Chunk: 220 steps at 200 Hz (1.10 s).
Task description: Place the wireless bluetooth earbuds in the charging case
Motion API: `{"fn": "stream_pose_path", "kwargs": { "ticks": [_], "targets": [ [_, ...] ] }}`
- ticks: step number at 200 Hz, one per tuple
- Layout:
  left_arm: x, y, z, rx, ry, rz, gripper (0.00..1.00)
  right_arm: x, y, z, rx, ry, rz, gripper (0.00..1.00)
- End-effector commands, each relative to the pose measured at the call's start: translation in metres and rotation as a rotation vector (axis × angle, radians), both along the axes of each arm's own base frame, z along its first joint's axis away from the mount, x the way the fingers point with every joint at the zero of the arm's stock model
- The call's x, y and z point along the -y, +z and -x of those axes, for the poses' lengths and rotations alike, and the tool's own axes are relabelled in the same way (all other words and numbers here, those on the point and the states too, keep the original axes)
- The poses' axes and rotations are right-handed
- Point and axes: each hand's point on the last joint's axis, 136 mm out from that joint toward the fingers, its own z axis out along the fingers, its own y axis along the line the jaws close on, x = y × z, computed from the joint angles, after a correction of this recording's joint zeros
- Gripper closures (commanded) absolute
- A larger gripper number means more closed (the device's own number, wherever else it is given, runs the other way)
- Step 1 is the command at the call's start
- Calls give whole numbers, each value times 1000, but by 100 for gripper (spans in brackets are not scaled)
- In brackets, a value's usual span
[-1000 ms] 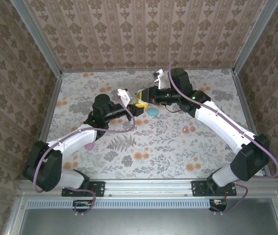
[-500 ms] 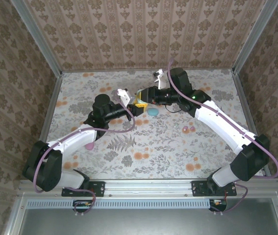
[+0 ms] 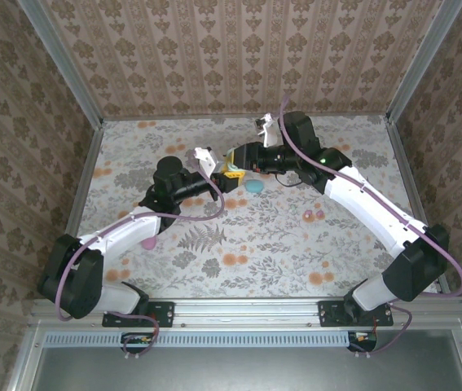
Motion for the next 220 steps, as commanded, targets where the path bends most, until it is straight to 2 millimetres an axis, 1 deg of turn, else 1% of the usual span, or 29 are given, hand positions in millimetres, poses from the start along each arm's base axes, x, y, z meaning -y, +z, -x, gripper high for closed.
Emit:
{"fn": "stream_pose_path", "kwargs": {
  "ticks": [1,20,39,44,46,48,59,74,81,92,105,109,119,129,137,139,142,152,176,195,220],
  "targets": [
    [-1,27,2,97,-1,58,79,7,6,6,11,-19,30,59],
    [-2,25,1,97,4,55,79,9,14,10,28,-14,20,58],
    [-4,24,0,95,18,53,79,15,29,19,75,-6,9,58],
    [-4,24,-1,94,23,52,79,17,27,19,81,-5,18,58],
    [-4,23,-1,93,22,51,79,20,36,23,107,-6,8,58],
    [-5,23,-1,92,25,51,79,22,40,25,120,-6,7,58],
    [-7,22,-1,91,35,50,79,35,46,30,167,-29,26,59],
    [-10,20,-1,90,50,46,79,62,45,28,211,-117,75,59],
    [-12,18,0,88,56,44,79,79,39,24,217,-170,99,60],
    [-14,18,0,87,61,43,79,107,19,12,182,-259,143,60],
    [-16,18,2,88,67,43,79,142,-15,-3,75,-365,195,62],
    [-17,19,3,90,67,44,79,153,-28,-7,35,-390,213,62],
    [-18,21,5,93,69,45,79,169,-59,-16,-56,-417,240,62],
    [-20,22,7,95,70,44,79,180,-93,-18,-171,-416,280,64],
    [-21,23,8,96,72,42,79,186,-115,-19,-240,-419,316,64],
    [-21,23,9,96,72,41,79,187,-126,-20,-270,-418,332,65],
    [-22,23,9,97,73,40,79,188,-136,-20,-301,-414,354,65],
    [-24,24,11,102,77,37,79,189,-162,-20,-368,-393,393,65],
    [-29,26,15,109,92,35,79,185,-212,-20,-485,-359,443,66],
    [-31,26,17,109,96,29,79,190,-240,-17,-547,-353,510,66],
    [-32,25,17,112,100,21,79,193,-258,-11,-584,-344,577,64]
  ]
}}
